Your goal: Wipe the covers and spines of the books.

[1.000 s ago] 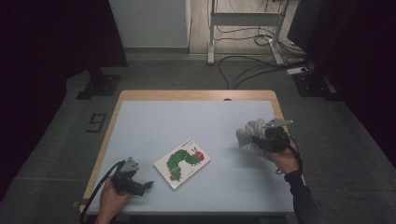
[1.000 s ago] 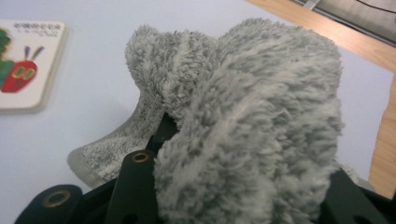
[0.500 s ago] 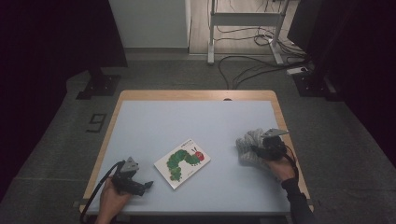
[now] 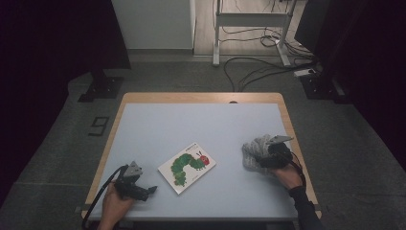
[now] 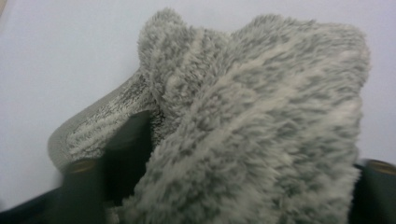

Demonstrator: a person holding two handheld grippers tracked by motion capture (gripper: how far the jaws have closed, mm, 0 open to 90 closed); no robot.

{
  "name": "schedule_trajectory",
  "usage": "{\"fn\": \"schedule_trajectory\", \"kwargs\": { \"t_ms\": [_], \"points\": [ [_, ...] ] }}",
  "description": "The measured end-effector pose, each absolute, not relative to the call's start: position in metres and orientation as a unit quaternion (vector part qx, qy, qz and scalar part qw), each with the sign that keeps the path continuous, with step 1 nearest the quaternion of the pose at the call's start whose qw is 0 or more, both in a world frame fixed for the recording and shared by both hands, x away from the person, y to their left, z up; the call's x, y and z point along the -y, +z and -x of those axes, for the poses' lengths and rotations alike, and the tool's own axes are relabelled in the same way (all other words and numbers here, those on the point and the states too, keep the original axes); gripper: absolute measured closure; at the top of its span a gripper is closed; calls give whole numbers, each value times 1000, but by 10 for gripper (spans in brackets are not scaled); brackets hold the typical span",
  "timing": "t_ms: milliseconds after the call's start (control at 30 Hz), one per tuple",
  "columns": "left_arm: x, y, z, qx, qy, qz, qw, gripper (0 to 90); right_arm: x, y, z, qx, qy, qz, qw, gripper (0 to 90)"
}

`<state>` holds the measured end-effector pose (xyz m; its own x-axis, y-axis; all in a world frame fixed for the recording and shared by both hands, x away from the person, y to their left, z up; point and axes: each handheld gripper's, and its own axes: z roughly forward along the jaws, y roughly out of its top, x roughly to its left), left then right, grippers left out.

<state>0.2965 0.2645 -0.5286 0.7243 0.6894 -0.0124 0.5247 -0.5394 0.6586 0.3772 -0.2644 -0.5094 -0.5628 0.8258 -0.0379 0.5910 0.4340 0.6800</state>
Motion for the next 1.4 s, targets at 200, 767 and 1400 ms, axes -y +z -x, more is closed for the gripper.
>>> {"fn": "schedule_trajectory", "kwargs": {
  "t_ms": [200, 767, 1400],
  "points": [
    [-264, -529, -297, -350, 125, -868, 329, 0, 265, -495, -374, -822, 317, -426, 207, 55],
    [-264, -529, -297, -349, 125, -869, 329, 0, 254, -466, -371, -822, 343, -396, 224, 0],
    [-234, -528, -307, -321, 117, -880, 330, 5, 186, -474, -381, -844, 370, -339, 190, 0]
  ]
}}
